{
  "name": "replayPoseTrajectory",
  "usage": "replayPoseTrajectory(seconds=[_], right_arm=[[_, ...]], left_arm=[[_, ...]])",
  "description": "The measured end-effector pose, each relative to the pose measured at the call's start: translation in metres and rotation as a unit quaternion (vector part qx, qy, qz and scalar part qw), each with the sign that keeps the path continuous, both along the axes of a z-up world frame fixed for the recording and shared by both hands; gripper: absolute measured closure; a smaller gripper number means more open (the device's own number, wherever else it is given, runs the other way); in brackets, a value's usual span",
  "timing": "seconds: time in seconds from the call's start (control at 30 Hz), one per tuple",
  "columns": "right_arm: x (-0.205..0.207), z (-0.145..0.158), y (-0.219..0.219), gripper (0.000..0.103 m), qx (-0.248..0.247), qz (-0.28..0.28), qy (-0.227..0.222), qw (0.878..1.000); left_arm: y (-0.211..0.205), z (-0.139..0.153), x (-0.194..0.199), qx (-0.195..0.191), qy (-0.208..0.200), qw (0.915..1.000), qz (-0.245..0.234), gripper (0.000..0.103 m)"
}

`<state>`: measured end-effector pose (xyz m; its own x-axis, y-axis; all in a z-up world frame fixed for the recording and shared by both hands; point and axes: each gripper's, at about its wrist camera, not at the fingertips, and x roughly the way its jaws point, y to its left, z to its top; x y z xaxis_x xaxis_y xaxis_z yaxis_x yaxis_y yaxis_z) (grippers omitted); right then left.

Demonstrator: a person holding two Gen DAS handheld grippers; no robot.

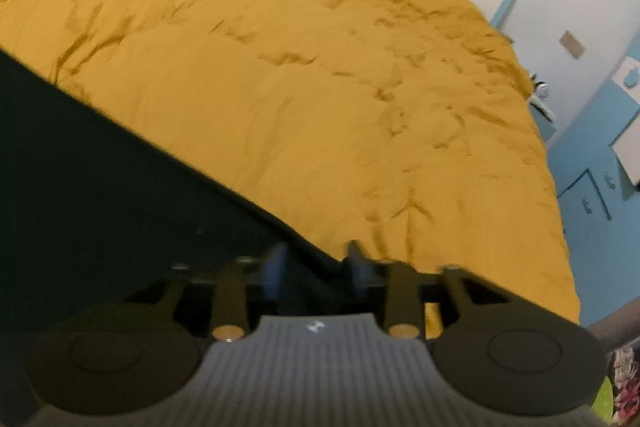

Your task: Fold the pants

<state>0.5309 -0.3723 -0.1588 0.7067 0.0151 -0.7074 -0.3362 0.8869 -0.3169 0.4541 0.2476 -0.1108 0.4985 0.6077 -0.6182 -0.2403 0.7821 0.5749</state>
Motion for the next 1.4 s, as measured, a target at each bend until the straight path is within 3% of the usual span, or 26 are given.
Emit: replayPoseTrajectory(seconds=[0.1, 0.2, 0.27, 0.4, 0.5, 0.63, 0.7, 0.73, 0.83, 0.97, 1.13, 1.3, 1.4], right_arm=[[-0.014, 0.018, -0.016, 0.064, 0.036, -0.037, -0.008, 0.999], [-0.039, 0.036, -0.045, 0.061, 0.101, -0.081, -0.006, 0.992], [-0.057, 0.042, -0.068, 0.060, 0.145, -0.119, 0.006, 0.982], [-0.096, 0.043, -0.115, 0.058, 0.244, -0.181, 0.022, 0.952], [-0.107, 0.039, -0.134, 0.059, 0.267, -0.191, 0.027, 0.944], [-0.096, 0.039, -0.143, 0.061, 0.294, -0.195, 0.035, 0.935], [-0.086, 0.036, -0.150, 0.061, 0.325, -0.212, 0.053, 0.920], [-0.081, 0.033, -0.155, 0.056, 0.344, -0.216, 0.063, 0.912], [-0.063, 0.022, -0.172, 0.055, 0.393, -0.231, 0.083, 0.886], [-0.030, 0.008, -0.185, 0.055, 0.451, -0.233, 0.109, 0.855], [0.009, 0.004, -0.174, 0.068, 0.439, -0.211, 0.104, 0.867], [0.033, -0.008, -0.167, 0.077, 0.429, -0.201, 0.108, 0.874], [0.034, -0.012, -0.167, 0.099, 0.429, -0.192, 0.110, 0.876]], left_arm=[[-0.005, 0.020, -0.015, -0.041, -0.021, 0.9989, -0.009, 0.063], [-0.010, 0.036, -0.037, -0.113, -0.033, 0.9929, -0.017, 0.062], [-0.013, 0.042, -0.055, -0.160, -0.044, 0.9860, -0.015, 0.060], [-0.021, 0.039, -0.089, -0.209, -0.049, 0.9766, -0.014, 0.057], [-0.016, 0.031, -0.103, -0.256, -0.054, 0.9650, 0.009, 0.057], [-0.016, 0.022, -0.108, -0.276, -0.069, 0.9580, 0.032, 0.057], [-0.018, 0.020, -0.106, -0.284, -0.069, 0.9555, 0.041, 0.057], [-0.018, 0.019, -0.104, -0.293, -0.070, 0.9526, 0.044, 0.057], [-0.013, 0.013, -0.101, -0.322, -0.081, 0.9411, 0.063, 0.057], [-0.006, 0.007, -0.099, -0.337, -0.091, 0.9325, 0.092, 0.057], [0.003, 0.006, -0.097, -0.339, -0.101, 0.9285, 0.113, 0.057], [0.002, 0.002, -0.092, -0.328, -0.097, 0.9331, 0.112, 0.057], [0.001, 0.000, -0.091, -0.324, -0.095, 0.9351, 0.107, 0.057]])
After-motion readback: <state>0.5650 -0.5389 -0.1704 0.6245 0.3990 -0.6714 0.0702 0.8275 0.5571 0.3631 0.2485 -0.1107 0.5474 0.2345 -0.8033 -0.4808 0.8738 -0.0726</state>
